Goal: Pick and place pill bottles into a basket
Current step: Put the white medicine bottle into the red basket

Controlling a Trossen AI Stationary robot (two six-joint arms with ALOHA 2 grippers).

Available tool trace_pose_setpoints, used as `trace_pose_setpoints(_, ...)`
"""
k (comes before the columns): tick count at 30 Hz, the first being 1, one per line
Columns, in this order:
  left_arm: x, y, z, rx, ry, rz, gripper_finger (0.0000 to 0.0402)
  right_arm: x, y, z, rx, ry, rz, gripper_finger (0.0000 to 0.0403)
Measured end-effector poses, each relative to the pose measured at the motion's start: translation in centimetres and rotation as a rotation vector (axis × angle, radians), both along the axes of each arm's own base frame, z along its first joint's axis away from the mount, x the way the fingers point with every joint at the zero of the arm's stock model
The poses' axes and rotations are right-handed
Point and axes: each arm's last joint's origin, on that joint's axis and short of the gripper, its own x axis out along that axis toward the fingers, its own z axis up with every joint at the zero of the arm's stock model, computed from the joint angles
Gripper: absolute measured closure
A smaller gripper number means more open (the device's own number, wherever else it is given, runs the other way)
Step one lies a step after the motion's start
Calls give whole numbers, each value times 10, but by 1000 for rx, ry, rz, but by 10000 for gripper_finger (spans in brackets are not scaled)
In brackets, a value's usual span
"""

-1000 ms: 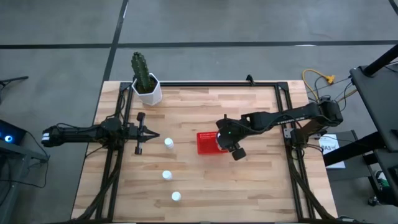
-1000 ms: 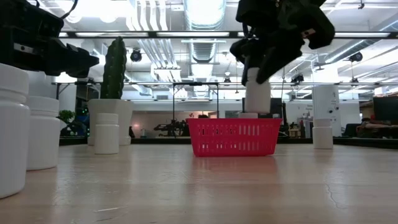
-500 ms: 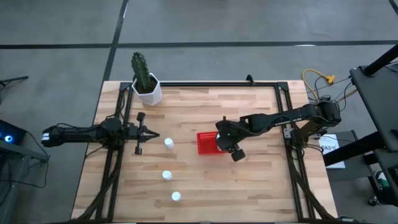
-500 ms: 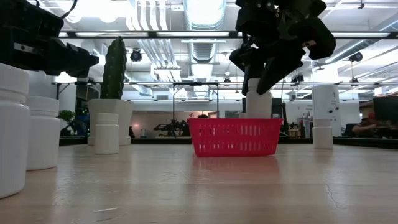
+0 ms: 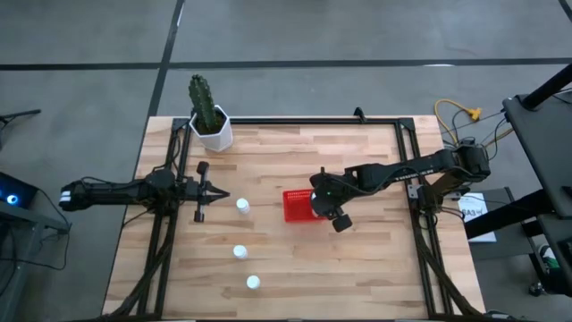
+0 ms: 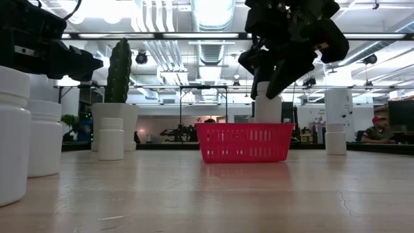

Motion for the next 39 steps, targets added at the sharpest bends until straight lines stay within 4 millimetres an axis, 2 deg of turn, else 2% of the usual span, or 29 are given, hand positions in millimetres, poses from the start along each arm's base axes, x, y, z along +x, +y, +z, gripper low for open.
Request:
trace_pose_setpoints(21,0,0,0,0,1,0,402,-1,0,-14,-4,-22,5,257)
trace_pose_setpoints(32,0,0,0,0,2,0,402,8,0,-43,-23,64,18,257)
trace_pose_setpoints(39,0,0,0,0,1,0,402,8,0,-39,-22,50,18,257)
